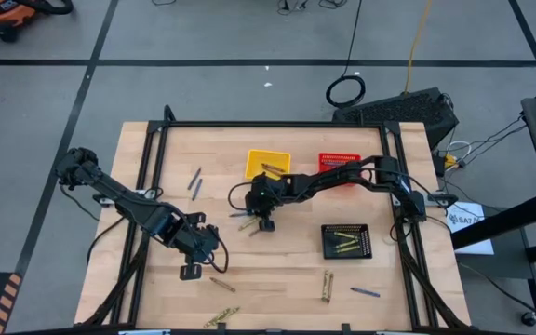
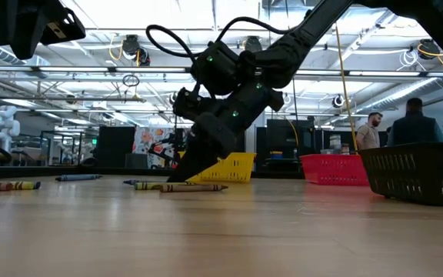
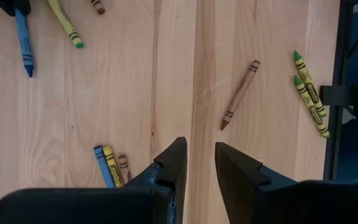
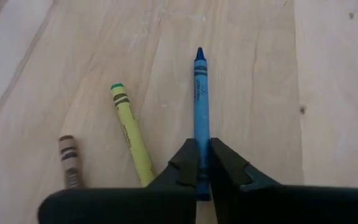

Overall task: Sort crayons
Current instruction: Put the blue crayon into the red bin

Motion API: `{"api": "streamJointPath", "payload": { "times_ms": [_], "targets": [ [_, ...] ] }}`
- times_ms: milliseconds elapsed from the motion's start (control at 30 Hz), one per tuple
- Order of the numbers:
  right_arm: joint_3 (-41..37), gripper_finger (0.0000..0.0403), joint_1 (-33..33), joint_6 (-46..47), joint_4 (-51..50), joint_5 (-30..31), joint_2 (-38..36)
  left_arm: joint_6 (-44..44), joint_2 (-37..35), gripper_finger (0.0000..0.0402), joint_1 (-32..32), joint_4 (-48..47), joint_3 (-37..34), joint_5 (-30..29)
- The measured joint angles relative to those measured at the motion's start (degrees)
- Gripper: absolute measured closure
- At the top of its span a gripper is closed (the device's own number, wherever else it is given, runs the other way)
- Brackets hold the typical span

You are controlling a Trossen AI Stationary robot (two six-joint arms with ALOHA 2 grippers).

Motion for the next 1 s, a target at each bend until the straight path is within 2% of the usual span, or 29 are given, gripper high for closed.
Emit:
{"api": "streamJointPath", "payload": {
  "times_ms": [433,600,733,1000],
  "targets": [
    [-0.13,0.0402,1.55,-0.2,-5.29,-1.16,-8.51,-0.08,0.0,0.0314,0.0,-0.09,0.0,0.0],
    [-0.06,0.0402,1.15,-1.44,-13.66,-1.02,-14.42,-0.26,0.0,0.0314,0.0,-0.08,-0.02,0.0],
    [-0.05,0.0402,1.11,-2.25,-21.39,3.3,-19.73,-0.11,0.0,0.0314,-0.02,-0.06,-0.04,0.0],
    [-0.05,0.0403,-0.53,-1.38,-35.0,3.49,-29.03,-0.04,0.0,0.0314,-0.02,-0.04,-0.07,0.0]
  ]
}}
